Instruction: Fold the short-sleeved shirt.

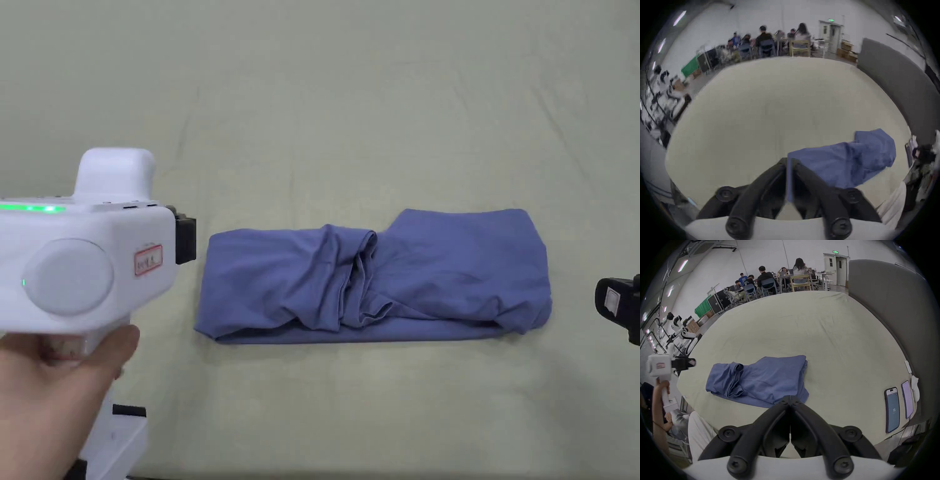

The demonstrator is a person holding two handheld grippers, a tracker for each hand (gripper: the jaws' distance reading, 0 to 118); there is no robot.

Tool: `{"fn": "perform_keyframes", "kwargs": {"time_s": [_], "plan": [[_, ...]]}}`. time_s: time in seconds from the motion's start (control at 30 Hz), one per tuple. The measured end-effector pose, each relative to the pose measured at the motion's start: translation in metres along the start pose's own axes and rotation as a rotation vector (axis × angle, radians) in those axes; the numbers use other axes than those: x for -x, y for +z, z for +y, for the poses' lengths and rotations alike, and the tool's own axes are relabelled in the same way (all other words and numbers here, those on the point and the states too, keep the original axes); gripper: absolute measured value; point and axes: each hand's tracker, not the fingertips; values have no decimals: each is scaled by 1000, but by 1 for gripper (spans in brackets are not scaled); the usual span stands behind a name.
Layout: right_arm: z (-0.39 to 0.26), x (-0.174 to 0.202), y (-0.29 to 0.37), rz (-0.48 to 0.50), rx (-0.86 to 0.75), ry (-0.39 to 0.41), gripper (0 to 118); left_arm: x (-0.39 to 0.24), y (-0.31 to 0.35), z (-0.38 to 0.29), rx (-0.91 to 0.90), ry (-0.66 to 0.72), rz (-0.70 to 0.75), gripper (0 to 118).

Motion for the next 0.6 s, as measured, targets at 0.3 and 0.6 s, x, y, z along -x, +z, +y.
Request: {"fn": "perform_keyframes", "kwargs": {"time_s": [0.3, 0.6], "plan": [[-2, 18, -6, 23, 41, 35, 2, 2, -101, -28, 146, 39, -109, 110], [-4, 25, -11, -12, 74, 58, 2, 5, -95, -43, 49, 25, -170, 11]]}}
